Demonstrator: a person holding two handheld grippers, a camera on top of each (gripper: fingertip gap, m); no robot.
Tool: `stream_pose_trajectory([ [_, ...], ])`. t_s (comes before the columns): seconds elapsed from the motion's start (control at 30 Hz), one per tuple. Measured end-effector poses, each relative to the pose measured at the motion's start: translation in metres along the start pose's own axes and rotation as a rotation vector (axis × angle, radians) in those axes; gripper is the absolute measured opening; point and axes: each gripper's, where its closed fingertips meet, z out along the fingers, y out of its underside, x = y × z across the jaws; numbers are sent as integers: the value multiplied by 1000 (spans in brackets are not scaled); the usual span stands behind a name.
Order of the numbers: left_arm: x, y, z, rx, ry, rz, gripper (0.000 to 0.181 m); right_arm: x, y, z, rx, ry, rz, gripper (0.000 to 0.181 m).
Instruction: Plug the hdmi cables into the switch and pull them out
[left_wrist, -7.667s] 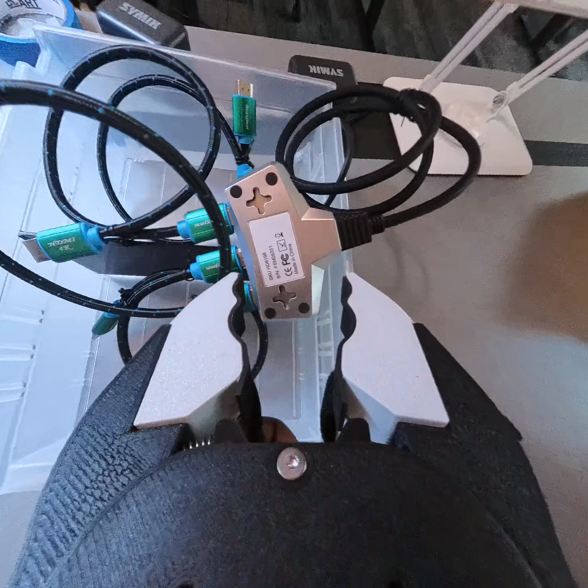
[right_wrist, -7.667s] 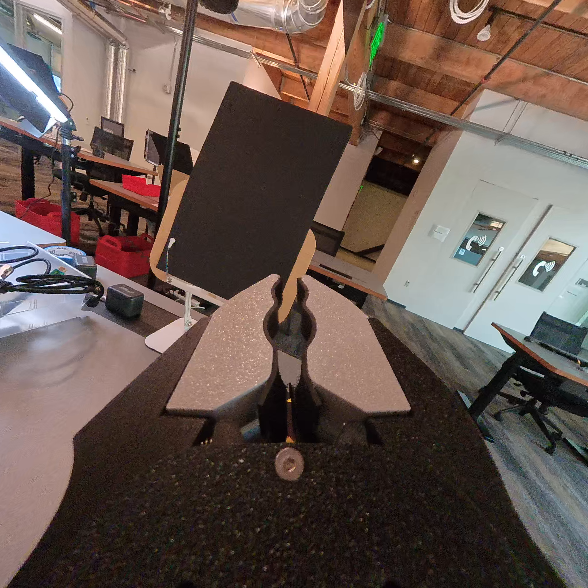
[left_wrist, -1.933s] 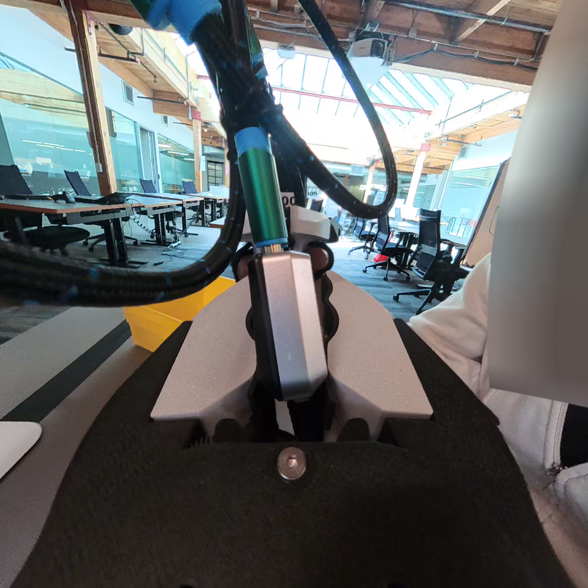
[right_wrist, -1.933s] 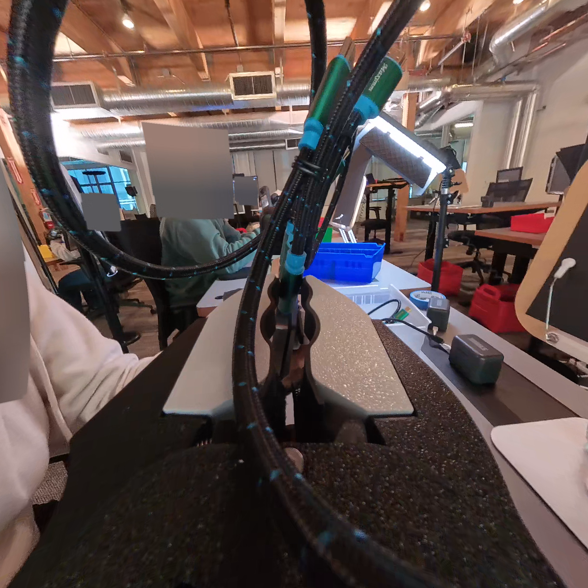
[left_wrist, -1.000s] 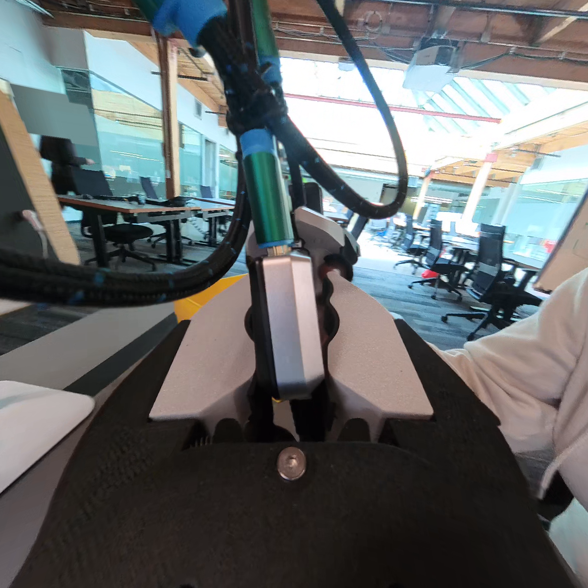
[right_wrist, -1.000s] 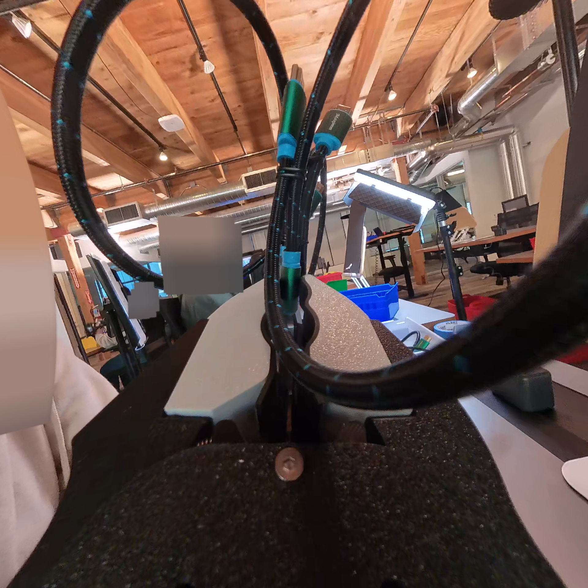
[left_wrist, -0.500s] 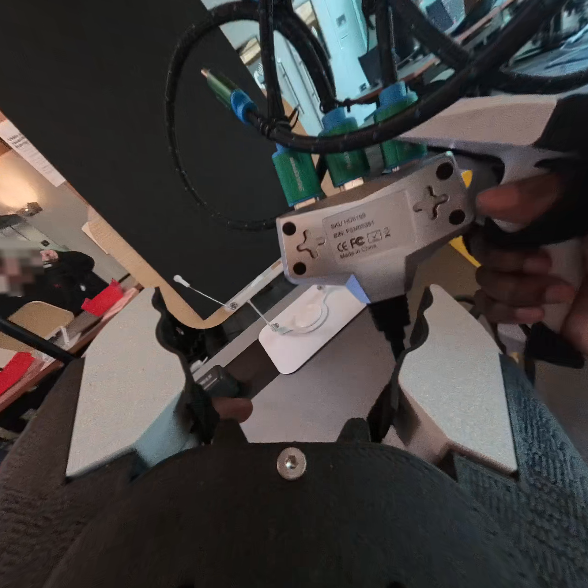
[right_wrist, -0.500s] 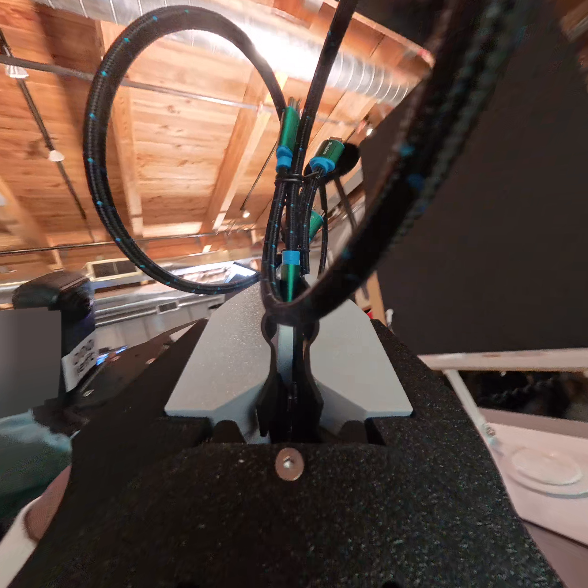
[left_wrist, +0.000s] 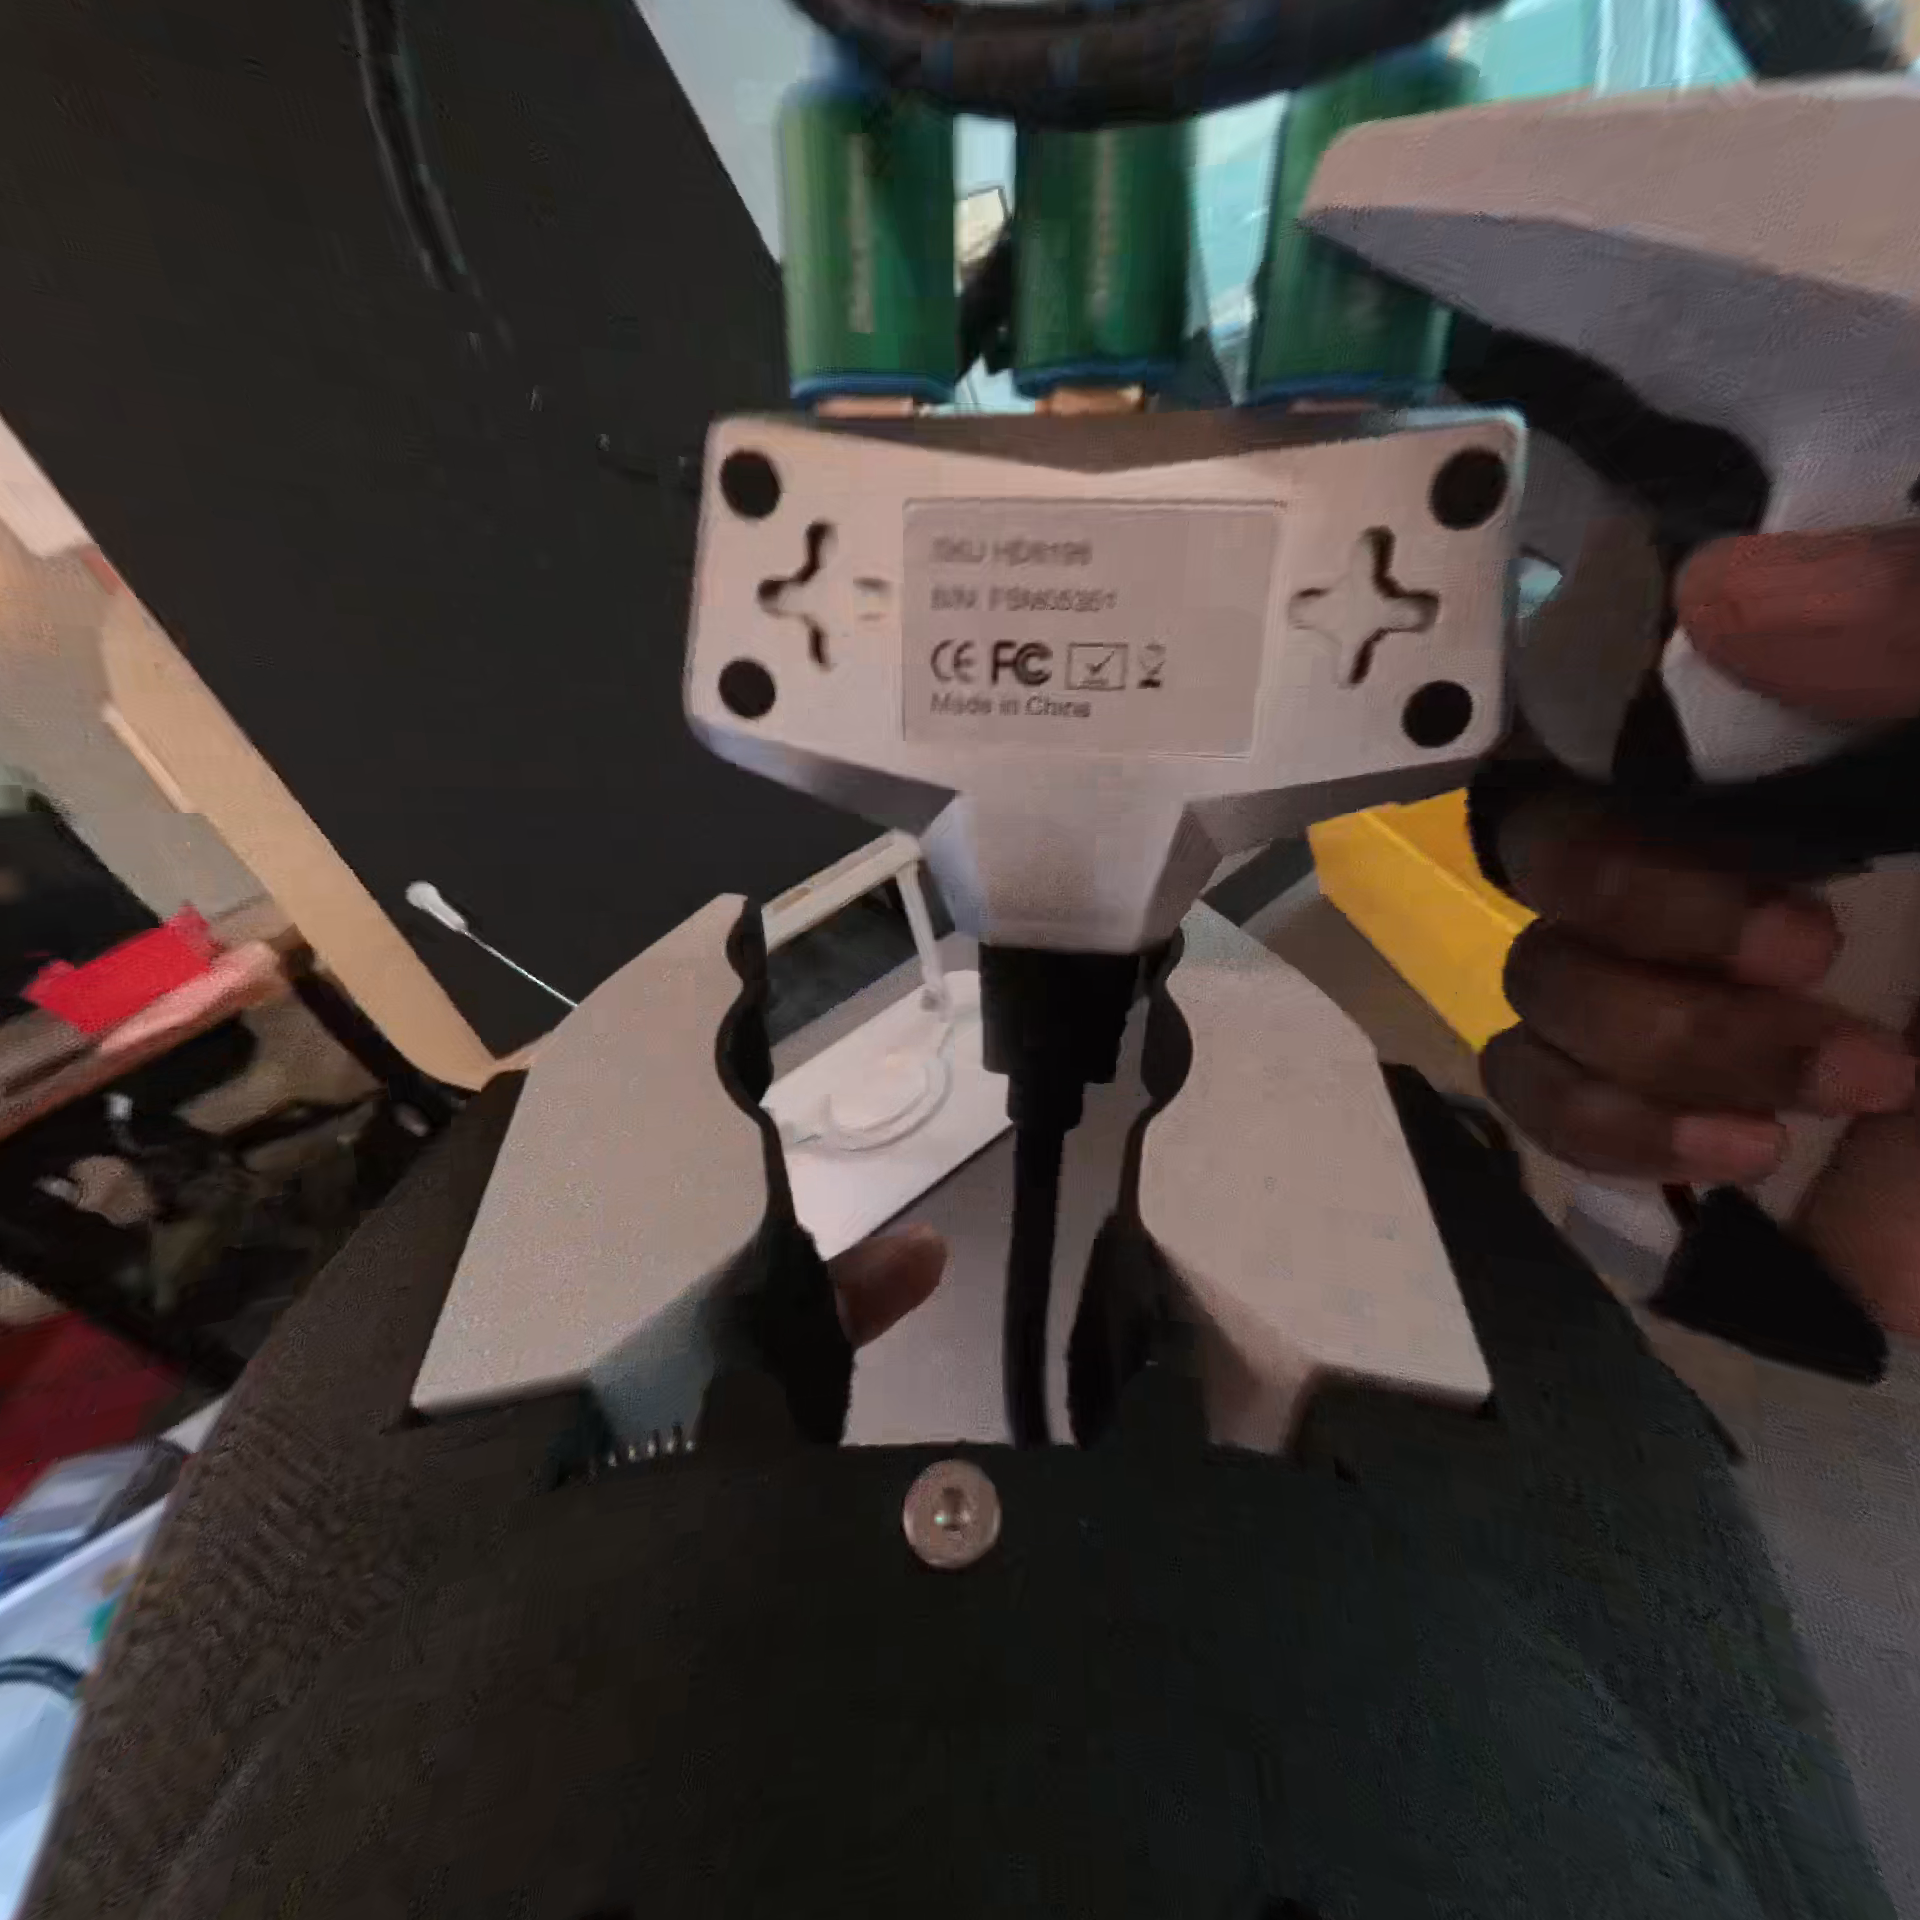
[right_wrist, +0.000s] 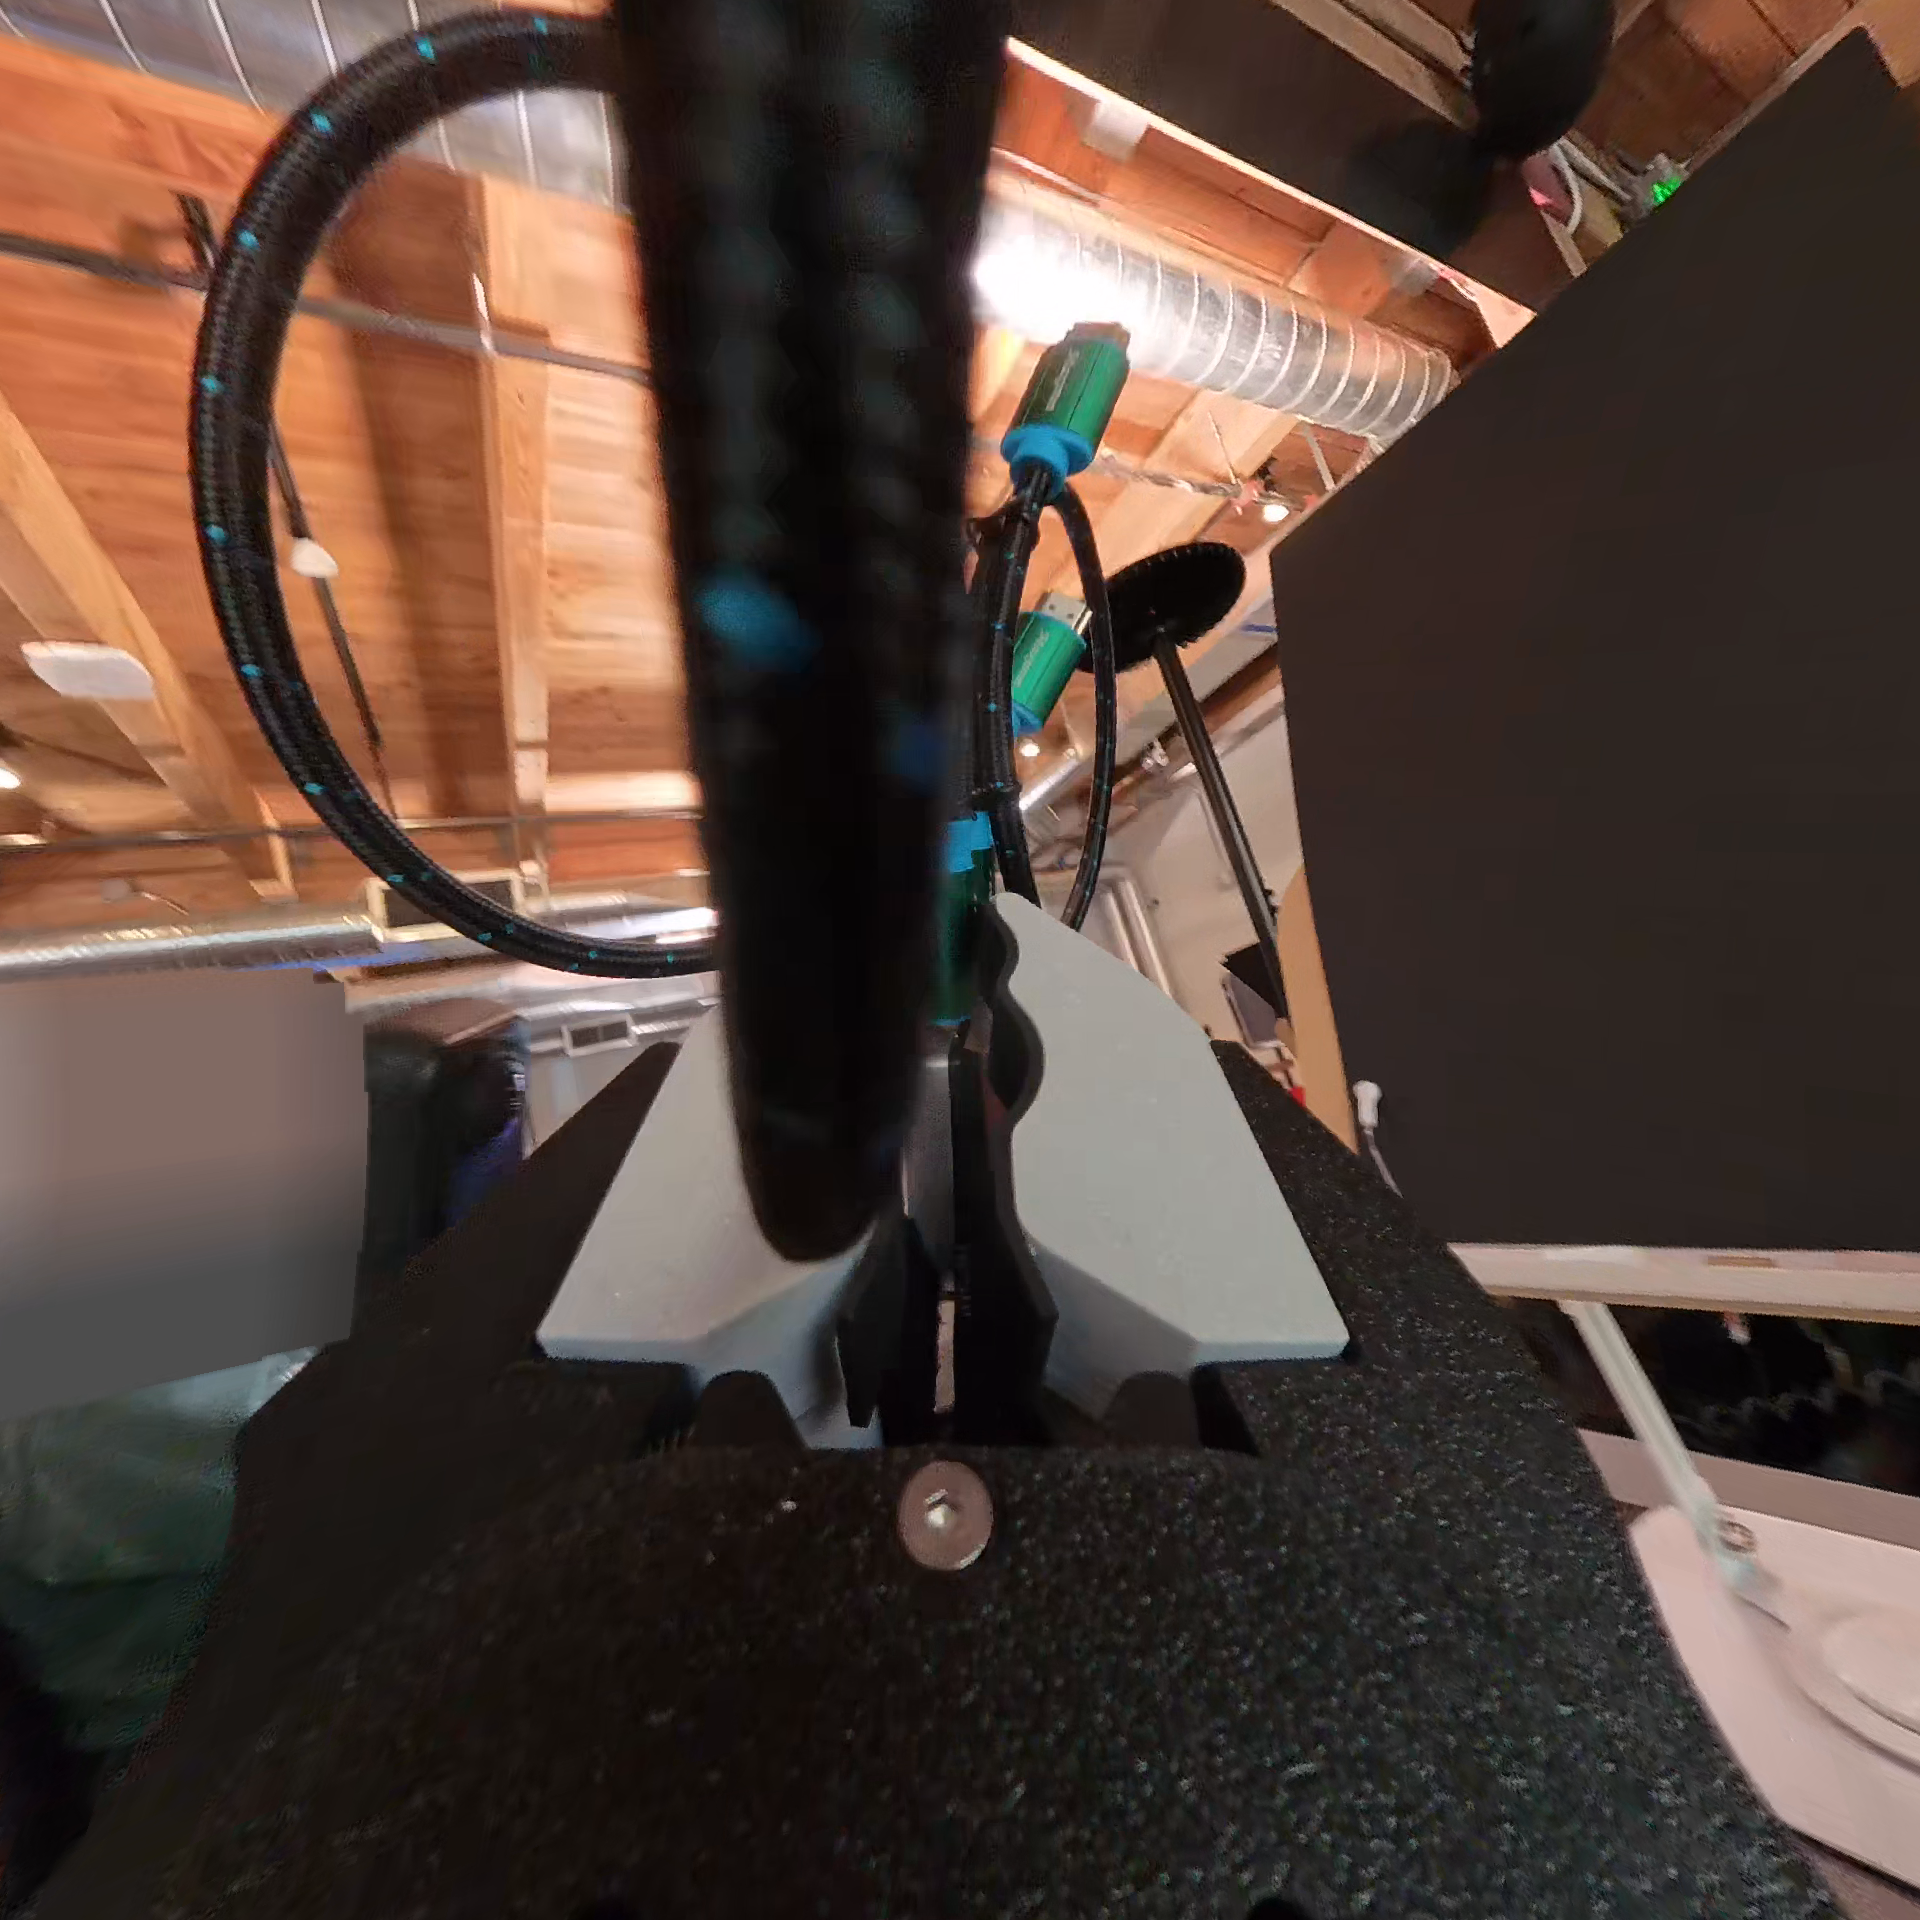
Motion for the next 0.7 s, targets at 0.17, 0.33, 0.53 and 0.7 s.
stream_pose_trajectory([
  [0.17,2,-9,-26,-10,-5,271,44,-18,12,0,-22,-28,194,84],
  [0.33,18,20,-61,-78,99,327,41,-34,42,-32,-262,-29,205,12],
  [0.53,57,90,-88,-198,321,270,40,-51,95,-124,-737,-49,124,10],
  [0.7,74,131,-107,-302,510,207,39,-103,133,-259,-1454,-302,27,16],
])
